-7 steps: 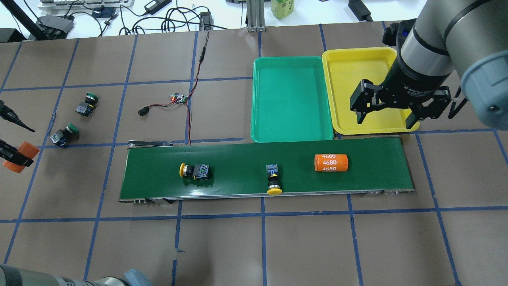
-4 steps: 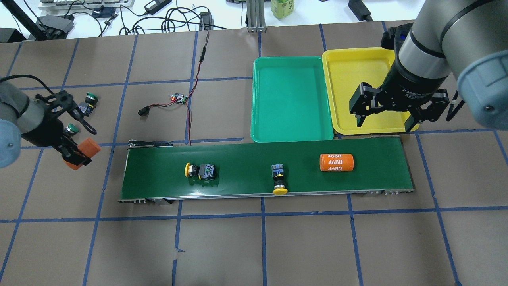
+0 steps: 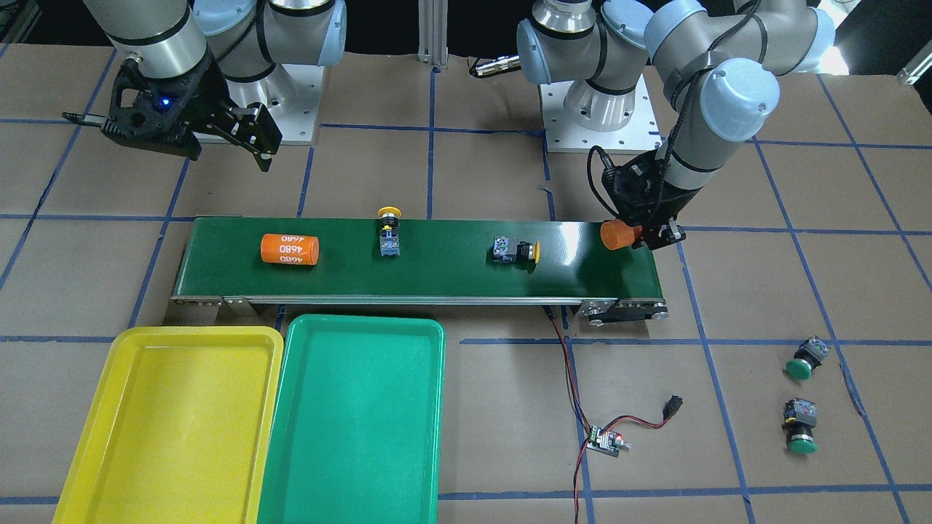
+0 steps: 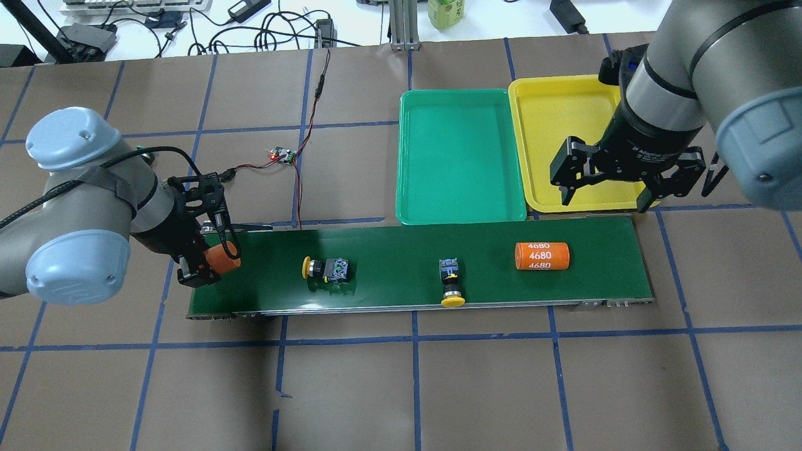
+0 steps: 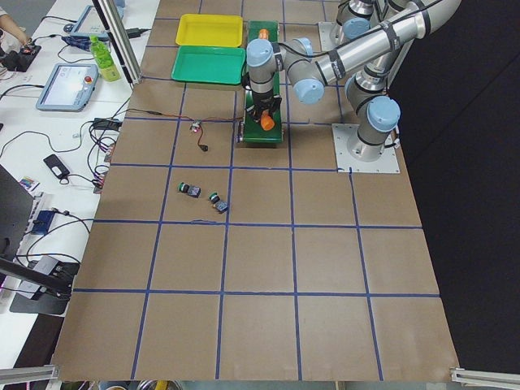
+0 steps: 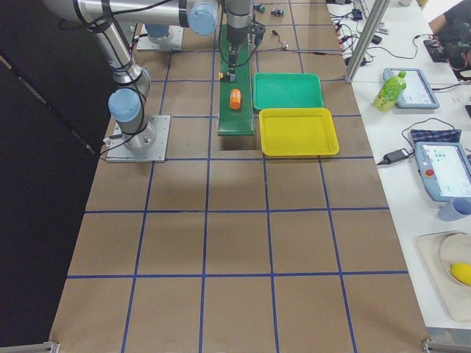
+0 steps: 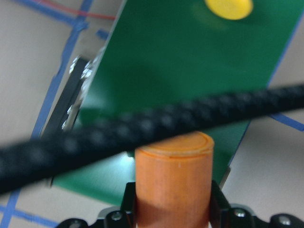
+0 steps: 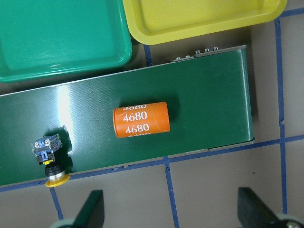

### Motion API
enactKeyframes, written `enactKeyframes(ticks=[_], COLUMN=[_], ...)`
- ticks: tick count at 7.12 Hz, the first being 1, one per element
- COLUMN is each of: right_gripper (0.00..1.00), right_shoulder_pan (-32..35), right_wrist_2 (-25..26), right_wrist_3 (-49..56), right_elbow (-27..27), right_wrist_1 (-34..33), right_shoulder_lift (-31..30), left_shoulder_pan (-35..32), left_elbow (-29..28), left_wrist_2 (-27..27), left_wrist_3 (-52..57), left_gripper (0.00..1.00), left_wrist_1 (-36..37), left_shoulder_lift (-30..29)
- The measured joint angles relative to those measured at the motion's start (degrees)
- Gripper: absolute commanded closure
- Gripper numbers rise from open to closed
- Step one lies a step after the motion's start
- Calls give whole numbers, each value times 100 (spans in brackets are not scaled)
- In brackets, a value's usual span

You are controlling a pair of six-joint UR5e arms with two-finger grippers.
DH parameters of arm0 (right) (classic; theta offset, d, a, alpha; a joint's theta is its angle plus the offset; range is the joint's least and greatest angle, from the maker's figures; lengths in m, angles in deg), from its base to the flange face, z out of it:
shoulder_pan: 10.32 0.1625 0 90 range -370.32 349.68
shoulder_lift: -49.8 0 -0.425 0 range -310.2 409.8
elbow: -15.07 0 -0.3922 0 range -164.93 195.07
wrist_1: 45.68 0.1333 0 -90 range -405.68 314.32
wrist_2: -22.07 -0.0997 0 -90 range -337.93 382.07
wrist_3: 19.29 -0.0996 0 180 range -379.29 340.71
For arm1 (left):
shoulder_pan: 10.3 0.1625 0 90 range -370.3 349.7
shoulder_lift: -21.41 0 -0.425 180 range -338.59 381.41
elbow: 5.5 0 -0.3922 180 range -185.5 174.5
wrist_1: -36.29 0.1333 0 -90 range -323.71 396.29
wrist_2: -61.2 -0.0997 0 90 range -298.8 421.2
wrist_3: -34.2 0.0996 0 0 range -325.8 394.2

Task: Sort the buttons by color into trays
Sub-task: 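Place the second orange battery on the conveyor belt with the left gripper, then grasp the yellow-capped button on the belt with right gripper while left gripper withdraws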

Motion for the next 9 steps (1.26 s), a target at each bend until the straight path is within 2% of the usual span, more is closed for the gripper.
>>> enactKeyframes(ticks=[1,2,4,6,9], right_gripper=[0,0,0,0,0], right_shoulder_pan=[0,0,11,33,147], right_wrist_2=[-4,-11,-12,-60,-598], right_wrist_3=[-3,-5,-11,-9,-6], right_elbow=[19,86,355,521,556], right_wrist_1=[2,-26,-413,-586,-614], right_shoulder_lift=[2,3,-5,-3,114], left_shoulder_pan=[-67,-109,-183,-228,-155], left_elbow=[121,225,417,676,529], left_wrist_2=[-3,-7,-7,29,82], left_wrist_3=[356,620,866,892,683], left_gripper=[100,90,11,0,0], left_wrist_1=[55,168,454,929,1156], left_shoulder_lift=[35,23,-73,-54,96])
